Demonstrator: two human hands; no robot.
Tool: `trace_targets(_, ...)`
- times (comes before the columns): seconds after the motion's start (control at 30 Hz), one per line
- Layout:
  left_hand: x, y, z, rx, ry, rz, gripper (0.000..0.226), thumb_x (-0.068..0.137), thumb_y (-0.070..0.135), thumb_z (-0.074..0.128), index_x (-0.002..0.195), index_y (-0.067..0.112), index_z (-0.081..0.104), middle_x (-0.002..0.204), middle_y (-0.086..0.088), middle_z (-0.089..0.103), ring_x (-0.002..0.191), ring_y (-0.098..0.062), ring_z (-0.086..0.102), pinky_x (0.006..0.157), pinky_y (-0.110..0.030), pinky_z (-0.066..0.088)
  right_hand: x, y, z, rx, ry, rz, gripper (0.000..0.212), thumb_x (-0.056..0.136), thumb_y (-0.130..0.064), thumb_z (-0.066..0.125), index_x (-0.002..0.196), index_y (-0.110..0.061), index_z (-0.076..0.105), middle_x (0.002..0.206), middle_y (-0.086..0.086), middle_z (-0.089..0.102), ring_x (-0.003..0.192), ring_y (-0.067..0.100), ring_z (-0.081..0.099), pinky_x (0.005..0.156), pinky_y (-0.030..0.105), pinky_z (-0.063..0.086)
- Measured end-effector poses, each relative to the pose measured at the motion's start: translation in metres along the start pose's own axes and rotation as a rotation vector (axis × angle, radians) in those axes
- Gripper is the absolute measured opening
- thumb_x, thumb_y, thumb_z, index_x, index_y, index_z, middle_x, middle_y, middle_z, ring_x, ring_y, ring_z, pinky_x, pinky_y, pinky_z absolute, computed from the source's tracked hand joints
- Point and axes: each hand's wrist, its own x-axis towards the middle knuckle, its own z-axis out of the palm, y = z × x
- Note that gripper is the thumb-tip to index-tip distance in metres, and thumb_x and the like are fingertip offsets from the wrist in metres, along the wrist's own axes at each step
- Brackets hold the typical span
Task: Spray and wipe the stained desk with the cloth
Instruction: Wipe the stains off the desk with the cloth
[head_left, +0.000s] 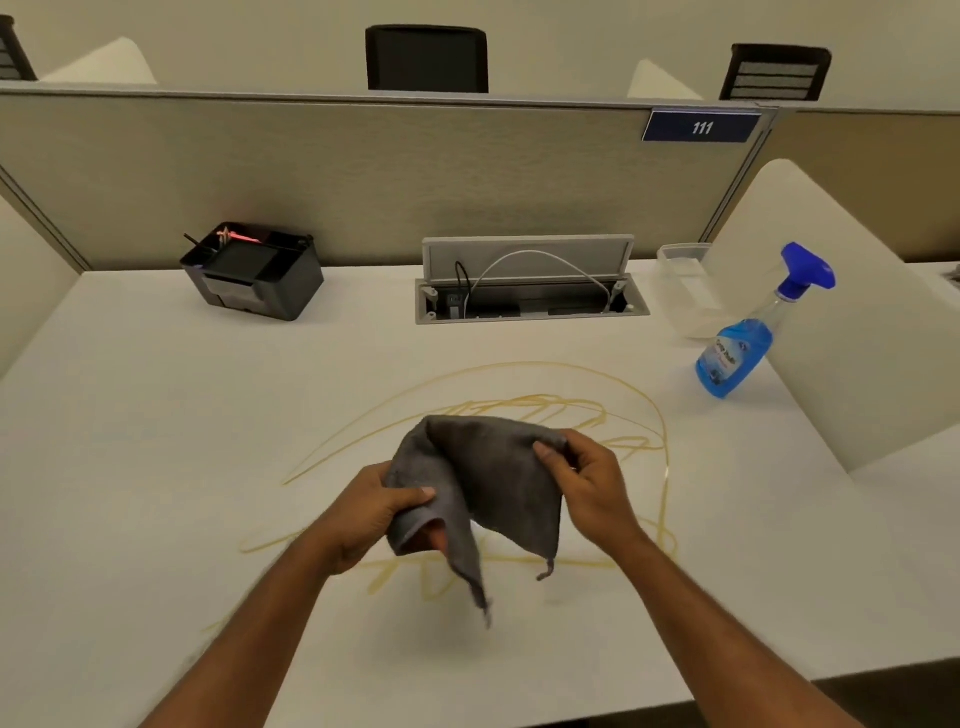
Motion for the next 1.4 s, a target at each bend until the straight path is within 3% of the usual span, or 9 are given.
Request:
trace_targets(0.27,0.021,0.015,-0.031,0.544,0.029,-0.02,0.017,0.078,0.029,0.078,0.084,0.016,0.07,0.072,-0.005,0.069,0.06,-0.019,0.069,0.046,-0.029,0.052,0.028,0.013,-0.032,0.002,0.069,0.288,0.009,0.09,-0.017,0.071,0.089,-0.026,0.075,0.086,-0.007,0.077,0.083,0.011,0.072,0.07,0.021,0.055)
trace_targets(0.43,0.075,0.015,-0.024,0.823,-0.007,0.023,0.019,0.078,0.031,0.077,0.088,0.018,0.069,0.091,-0.003,0.068,0.087,-0.022,0.065,0.074,-0.036,0.054,0.069,0.045,-0.05,-0.165,-0.013,0.455,0.009,0.091,-0.014,0.069,0.088,-0.008,0.075,0.096,0.017,0.073,0.084,0.023,0.069,0.08,0.042,0.056)
trace_targets(0.6,0.12,-0.008,-0.015,0.886,0.047,0.008,0.024,0.082,0.014,0.069,0.106,0.013,0.066,0.107,-0.008,0.066,0.088,-0.019,0.061,0.072,-0.03,0.053,0.097,0.087,-0.053,-0.294,0.015,0.568,0.021,0.09,-0.017,0.069,0.094,0.004,0.07,0.097,0.021,0.07,0.088,0.026,0.063,0.077,0.039,0.049)
trace_targets(0.7,0.13,-0.022,-0.013,0.904,0.157,0.09,0.032,0.084,0.016,0.066,0.116,0.014,0.063,0.11,-0.007,0.065,0.09,-0.018,0.06,0.075,-0.029,0.048,0.099,0.097,-0.043,-0.433,0.097,0.508,0.025,0.091,-0.02,0.068,0.112,-0.008,0.067,0.109,0.012,0.068,0.103,0.028,0.063,0.084,0.033,0.046)
trace_targets(0.87,0.125,-0.042,-0.011,1.026,0.26,0.283,0.051,0.087,0.025,0.065,0.134,0.011,0.052,0.133,-0.011,0.053,0.117,-0.029,0.053,0.095,-0.044,0.047,0.062,0.096,0.01,-0.866,0.178,0.257,0.055,0.087,-0.041,0.066,0.132,-0.013,0.053,0.134,0.016,0.05,0.125,0.036,0.046,0.106,0.05,0.034)
trace_targets(0.97,0.122,-0.049,-0.003,1.08,0.227,0.336,0.054,0.086,0.034,0.065,0.134,0.012,0.053,0.135,-0.01,0.052,0.121,-0.03,0.051,0.097,-0.044,0.044,0.029,0.104,0.065,-0.937,0.076,0.411,0.088,0.084,-0.073,0.047,0.152,-0.022,0.027,0.158,0.026,0.015,0.148,0.042,0.01,0.116,0.061,0.008)
trace_targets(1.07,0.123,-0.055,-0.003,1.108,0.218,0.325,0.06,0.086,0.045,0.06,0.137,0.015,0.051,0.142,-0.008,0.048,0.129,-0.028,0.046,0.104,-0.044,0.039,0.017,0.119,0.096,-1.01,-0.016,0.575,0.111,0.071,-0.095,0.023,0.158,-0.028,0.001,0.158,0.033,-0.015,0.147,0.047,-0.018,0.112,0.072,-0.005)
trace_targets(1.27,0.132,-0.062,-0.049,1.145,0.325,0.334,0.065,0.084,0.056,0.051,0.135,0.016,0.054,0.149,-0.006,0.046,0.137,-0.026,0.043,0.108,-0.047,0.037,0.071,0.143,0.086,-1.168,-0.047,0.355,0.11,0.065,-0.101,0.006,0.156,-0.04,0.008,0.161,0.032,-0.004,0.148,0.05,-0.008,0.108,0.075,-0.006)
trace_targets(1.4,0.138,-0.057,-0.087,1.158,0.423,0.327,0.069,0.083,0.061,0.047,0.132,0.014,0.056,0.147,-0.008,0.048,0.137,-0.027,0.044,0.109,-0.051,0.038,0.11,0.149,0.08,-1.195,-0.267,0.143,0.097,0.074,-0.094,0.006,0.155,-0.043,-0.002,0.165,0.01,-0.017,0.15,0.04,-0.017,0.111,0.066,-0.021)
